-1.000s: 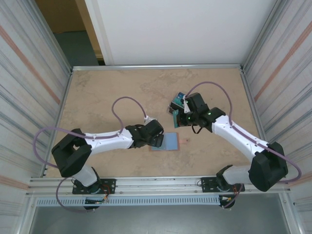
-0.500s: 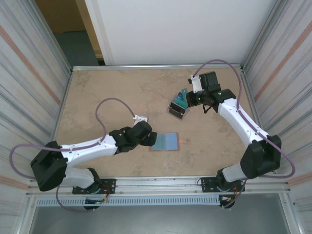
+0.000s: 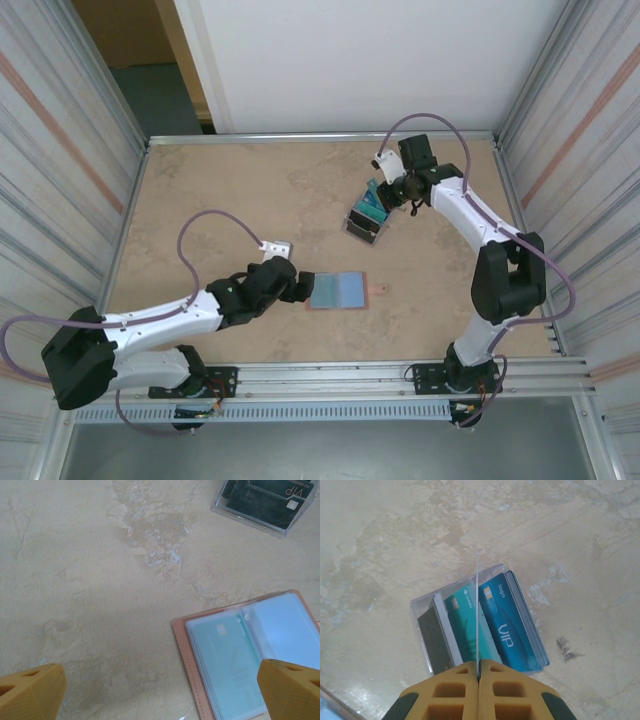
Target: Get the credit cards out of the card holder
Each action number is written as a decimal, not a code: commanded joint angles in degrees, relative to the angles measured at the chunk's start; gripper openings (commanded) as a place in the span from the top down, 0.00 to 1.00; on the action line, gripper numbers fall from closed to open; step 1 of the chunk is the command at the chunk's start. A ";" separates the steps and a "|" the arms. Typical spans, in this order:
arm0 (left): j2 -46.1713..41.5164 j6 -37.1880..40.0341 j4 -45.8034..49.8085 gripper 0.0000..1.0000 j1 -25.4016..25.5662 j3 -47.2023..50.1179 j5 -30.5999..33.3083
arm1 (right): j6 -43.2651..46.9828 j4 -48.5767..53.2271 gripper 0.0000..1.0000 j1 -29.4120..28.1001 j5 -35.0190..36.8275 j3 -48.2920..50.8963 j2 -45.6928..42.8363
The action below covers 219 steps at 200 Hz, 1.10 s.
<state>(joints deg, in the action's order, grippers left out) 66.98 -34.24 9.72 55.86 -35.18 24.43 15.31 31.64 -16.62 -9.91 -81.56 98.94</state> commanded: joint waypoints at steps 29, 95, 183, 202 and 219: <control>-1.65 0.83 -1.37 0.01 -0.47 0.64 2.75 | 6.86 2.60 1.00 0.01 -0.81 -5.38 5.68; -1.29 1.06 -1.21 0.01 -0.88 0.53 3.19 | 8.77 5.85 1.00 -0.05 -1.68 -8.94 10.52; -0.83 1.03 -0.82 0.01 -1.19 0.37 2.86 | 11.27 8.93 0.99 -1.25 0.34 -9.27 11.97; -0.97 1.02 -0.78 0.01 -1.20 0.29 2.74 | 11.92 10.45 0.99 -1.73 2.24 -10.12 12.93; -1.07 1.02 -0.77 0.01 -1.25 0.42 2.88 | 12.37 11.49 0.98 -2.16 3.59 -10.77 13.84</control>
<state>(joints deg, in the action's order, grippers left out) 66.83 -34.04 9.10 55.07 -34.89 25.65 25.41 39.99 -17.96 -8.97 -89.95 110.61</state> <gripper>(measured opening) 0.986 0.054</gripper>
